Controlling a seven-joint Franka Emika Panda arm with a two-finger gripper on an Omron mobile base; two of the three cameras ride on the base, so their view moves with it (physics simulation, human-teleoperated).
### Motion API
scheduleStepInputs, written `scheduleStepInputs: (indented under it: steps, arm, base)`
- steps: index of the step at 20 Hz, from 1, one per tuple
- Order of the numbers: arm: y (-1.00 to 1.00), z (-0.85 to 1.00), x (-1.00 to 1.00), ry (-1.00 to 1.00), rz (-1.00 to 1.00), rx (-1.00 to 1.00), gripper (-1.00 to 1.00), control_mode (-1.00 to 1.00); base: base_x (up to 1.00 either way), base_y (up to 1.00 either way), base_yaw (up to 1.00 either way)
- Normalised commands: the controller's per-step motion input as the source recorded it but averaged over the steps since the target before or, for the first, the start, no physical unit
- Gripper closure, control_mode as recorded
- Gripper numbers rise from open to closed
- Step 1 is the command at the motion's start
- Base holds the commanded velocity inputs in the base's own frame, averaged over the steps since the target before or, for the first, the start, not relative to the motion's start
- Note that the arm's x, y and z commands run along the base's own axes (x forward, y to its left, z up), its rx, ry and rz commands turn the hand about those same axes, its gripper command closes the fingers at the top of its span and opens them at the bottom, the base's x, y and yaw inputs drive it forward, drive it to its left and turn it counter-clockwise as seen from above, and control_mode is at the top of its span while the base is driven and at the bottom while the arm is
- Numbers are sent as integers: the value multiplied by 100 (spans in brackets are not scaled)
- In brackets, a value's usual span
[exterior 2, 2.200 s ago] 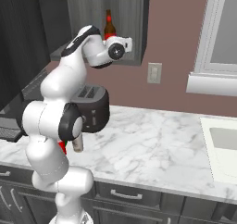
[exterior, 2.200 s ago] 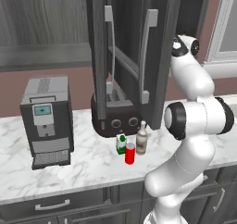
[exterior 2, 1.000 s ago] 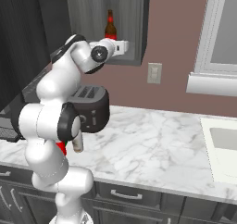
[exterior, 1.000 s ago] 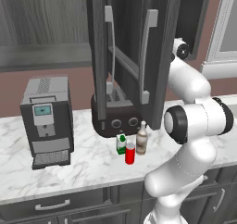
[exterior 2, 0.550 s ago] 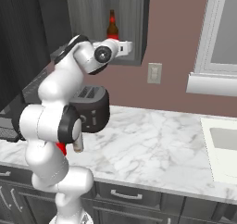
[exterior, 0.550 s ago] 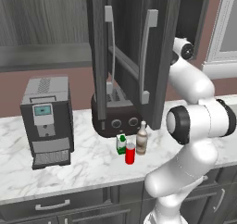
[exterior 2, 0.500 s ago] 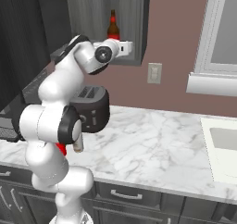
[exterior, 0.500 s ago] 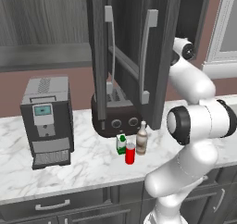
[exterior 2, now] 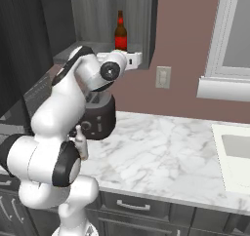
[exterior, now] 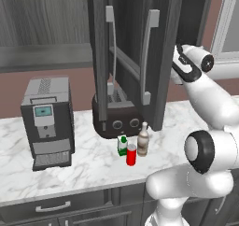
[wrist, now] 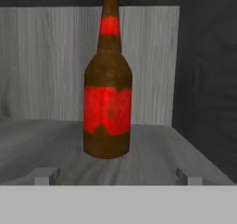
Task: Sort all alcoholic drinks to one cabinet, and non-alcoholic drinks to the other.
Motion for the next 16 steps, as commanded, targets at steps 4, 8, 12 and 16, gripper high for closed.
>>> scheduleStepInputs:
  steps: [4, 8, 12, 16]
  arm:
    - [-11, 0, -90, -1, 4, 0, -100, -100]
    - [-21, -12, -99, 0, 10, 0, -100, -100]
    - [-37, -47, -100, 0, 30, 0, -100, -100]
    - [-26, -69, -75, 4, 56, -9, -100, -100]
  base:
    - [0, 0, 0]
    - [0, 0, 0]
    - [0, 0, 0]
    - [0, 0, 0]
